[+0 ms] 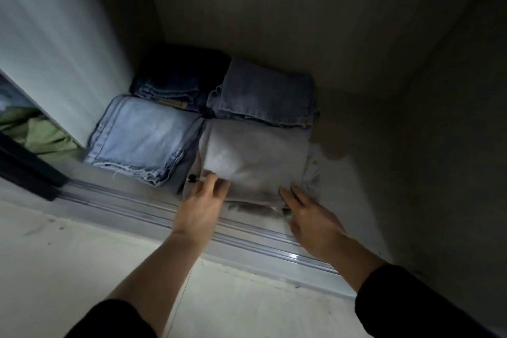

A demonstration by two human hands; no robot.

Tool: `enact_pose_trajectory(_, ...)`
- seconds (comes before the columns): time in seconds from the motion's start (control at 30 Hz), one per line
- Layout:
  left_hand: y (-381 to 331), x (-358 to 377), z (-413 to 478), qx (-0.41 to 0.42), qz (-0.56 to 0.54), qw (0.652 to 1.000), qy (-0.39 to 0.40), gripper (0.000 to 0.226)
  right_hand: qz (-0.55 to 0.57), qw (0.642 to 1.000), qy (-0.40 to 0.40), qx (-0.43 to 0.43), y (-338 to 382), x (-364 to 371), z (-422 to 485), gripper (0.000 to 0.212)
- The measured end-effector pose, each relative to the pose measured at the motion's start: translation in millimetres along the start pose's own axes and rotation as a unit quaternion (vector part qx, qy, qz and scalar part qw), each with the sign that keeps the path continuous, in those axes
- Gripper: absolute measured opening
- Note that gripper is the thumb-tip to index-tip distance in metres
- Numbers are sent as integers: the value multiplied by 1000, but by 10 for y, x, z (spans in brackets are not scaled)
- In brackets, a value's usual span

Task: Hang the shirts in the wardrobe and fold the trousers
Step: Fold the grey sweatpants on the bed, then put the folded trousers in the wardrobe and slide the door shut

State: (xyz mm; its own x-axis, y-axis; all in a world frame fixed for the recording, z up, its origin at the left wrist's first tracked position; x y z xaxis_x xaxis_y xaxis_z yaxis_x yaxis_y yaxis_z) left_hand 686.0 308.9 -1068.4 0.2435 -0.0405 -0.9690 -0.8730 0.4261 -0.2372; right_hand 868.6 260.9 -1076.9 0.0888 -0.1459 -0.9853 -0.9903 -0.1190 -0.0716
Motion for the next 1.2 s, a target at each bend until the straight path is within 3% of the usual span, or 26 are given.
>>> enact_pose_trajectory(0.07,46,-24,56,-21,-36,999,21,61,39,996,85,2,-28,26,41,78)
enact_pose_trajectory(0.23,107,-65,4,-86,-128,982,113,67,79,983,166,3,-25,-27,59,80)
enact_pose_trajectory(0.37,8,-606,-214,-138,-183,960,159,62,93,983,158,2,118,-640,-164,68)
enact_pose_trajectory(0.6,-312,-2781,-505,-240,-283,925,85,53,112,980,148,-65,682,-2832,-602,54)
enact_pose_trajectory(0.8,-475,-4863,-708,-248,-251,934,50,39,78,980,124,-136,1150,-4963,-947,47)
enact_pose_trajectory(1.0,-555,-6721,-925,-253,-245,934,-66,26,63,978,44,-192,1518,-6705,-1222,55)
enact_pose_trajectory(1.2,-413,-7957,-1057,-285,-245,910,-177,25,82,966,-53,-240,1730,-8001,-1327,55)
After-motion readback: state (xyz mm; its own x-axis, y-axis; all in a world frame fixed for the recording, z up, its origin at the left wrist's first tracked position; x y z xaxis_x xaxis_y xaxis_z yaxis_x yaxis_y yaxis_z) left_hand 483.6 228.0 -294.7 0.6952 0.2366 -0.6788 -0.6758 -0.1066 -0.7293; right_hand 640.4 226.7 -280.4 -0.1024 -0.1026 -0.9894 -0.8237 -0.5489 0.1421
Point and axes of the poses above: each hand's wrist, its own z-axis towards the middle knuckle, its own x-axis out of the palm, y = z × x, the point moved 7 cm from there along z, towards the middle knuckle, and after that the axes turned 12 degrees about -z, right-handed, at the moved point
